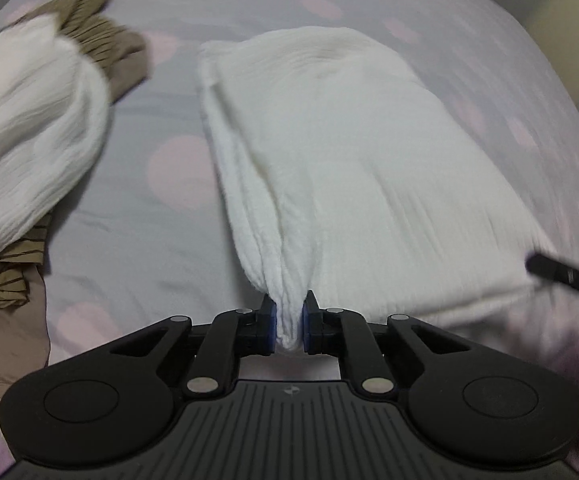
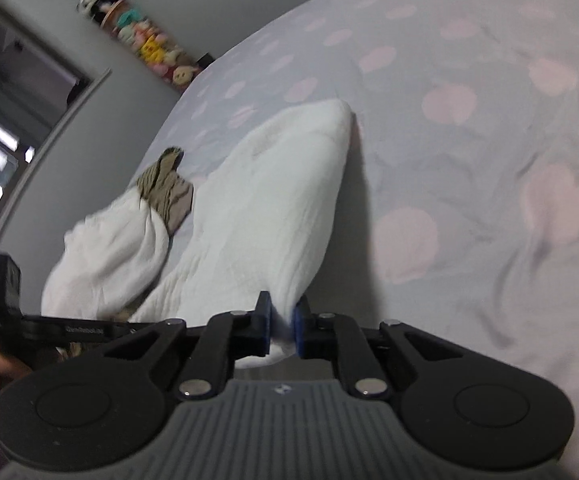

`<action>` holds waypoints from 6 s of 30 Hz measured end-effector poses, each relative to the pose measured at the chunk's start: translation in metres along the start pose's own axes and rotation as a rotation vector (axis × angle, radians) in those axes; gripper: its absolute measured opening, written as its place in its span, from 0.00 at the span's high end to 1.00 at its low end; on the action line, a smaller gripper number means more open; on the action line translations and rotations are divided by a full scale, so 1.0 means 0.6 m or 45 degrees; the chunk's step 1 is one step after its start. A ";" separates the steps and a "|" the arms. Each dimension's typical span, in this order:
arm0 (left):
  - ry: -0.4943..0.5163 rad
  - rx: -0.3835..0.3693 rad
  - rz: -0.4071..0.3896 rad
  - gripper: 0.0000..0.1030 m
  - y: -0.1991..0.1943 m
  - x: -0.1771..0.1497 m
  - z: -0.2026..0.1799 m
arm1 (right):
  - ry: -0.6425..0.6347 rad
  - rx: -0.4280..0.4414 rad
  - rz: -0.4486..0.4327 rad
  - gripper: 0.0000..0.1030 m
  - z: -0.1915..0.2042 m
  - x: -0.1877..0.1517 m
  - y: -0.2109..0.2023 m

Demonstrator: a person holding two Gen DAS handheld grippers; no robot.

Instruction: Fold clothes

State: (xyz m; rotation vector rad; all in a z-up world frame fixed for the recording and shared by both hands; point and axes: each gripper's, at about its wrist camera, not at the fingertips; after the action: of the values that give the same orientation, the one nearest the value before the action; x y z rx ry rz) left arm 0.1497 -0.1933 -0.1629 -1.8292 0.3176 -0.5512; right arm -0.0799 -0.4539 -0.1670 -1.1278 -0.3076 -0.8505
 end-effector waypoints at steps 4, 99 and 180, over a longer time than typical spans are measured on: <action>0.116 -0.006 0.060 0.91 -0.009 -0.040 -0.030 | -0.036 -0.061 0.073 0.88 -0.006 -0.045 -0.033; 0.708 -0.940 -0.797 0.91 -0.306 -0.031 -0.426 | -0.350 -0.535 -0.909 0.87 -0.047 0.059 -0.502; 0.992 -0.545 0.113 0.89 0.218 -0.161 -0.914 | 0.868 -0.927 -0.600 0.88 -0.526 -0.508 -0.682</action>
State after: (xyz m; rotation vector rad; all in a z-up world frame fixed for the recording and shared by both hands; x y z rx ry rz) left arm -0.2092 -0.6382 -0.1714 -1.9158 1.1027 -1.1949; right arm -0.6385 -0.6664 -0.2167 -1.3576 0.3565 -1.7940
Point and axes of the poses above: each gripper's, at about its wrist camera, not at the fingertips, and y roughly the way its jaws point, z to its left, x to its top, and after that the axes turned 14 degrees about -y, right-handed
